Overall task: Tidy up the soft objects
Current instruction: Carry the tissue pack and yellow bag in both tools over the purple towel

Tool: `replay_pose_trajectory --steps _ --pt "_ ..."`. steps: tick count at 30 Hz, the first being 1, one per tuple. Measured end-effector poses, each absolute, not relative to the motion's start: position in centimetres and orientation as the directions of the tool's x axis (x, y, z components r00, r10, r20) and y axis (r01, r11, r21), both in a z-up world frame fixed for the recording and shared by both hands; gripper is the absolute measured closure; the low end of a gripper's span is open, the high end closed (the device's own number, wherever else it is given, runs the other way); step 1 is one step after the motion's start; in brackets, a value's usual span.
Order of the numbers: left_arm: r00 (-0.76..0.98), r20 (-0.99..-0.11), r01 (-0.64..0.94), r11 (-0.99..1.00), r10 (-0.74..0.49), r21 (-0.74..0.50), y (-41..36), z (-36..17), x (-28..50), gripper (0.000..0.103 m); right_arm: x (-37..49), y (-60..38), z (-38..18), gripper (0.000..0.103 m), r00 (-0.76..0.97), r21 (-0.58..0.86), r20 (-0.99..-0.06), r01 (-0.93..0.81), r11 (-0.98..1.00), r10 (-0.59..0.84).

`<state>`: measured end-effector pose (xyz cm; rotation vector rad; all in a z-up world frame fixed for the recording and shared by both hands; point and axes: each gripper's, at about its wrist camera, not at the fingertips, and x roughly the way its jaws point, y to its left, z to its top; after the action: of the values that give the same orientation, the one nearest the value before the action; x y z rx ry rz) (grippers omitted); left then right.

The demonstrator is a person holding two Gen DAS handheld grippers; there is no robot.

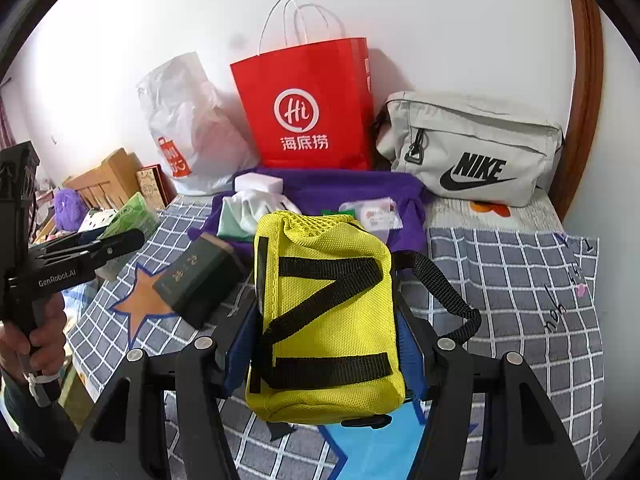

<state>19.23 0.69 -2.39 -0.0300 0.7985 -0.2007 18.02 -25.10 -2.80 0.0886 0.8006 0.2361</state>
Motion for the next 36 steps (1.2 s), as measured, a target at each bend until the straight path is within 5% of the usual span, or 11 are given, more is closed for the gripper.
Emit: replay_pose_trajectory --steps 26,36 --pt "0.657 -0.737 0.097 0.987 -0.16 -0.128 1.9 -3.7 27.2 0.043 30.6 -24.9 -1.9 0.042 0.7 0.152 -0.676 -0.172 0.973 0.229" --pt "0.631 -0.762 0.087 0.989 -0.146 -0.118 1.4 -5.5 30.7 0.043 36.9 -24.0 -6.6 0.042 0.637 0.115 -0.743 -0.184 0.976 0.207"
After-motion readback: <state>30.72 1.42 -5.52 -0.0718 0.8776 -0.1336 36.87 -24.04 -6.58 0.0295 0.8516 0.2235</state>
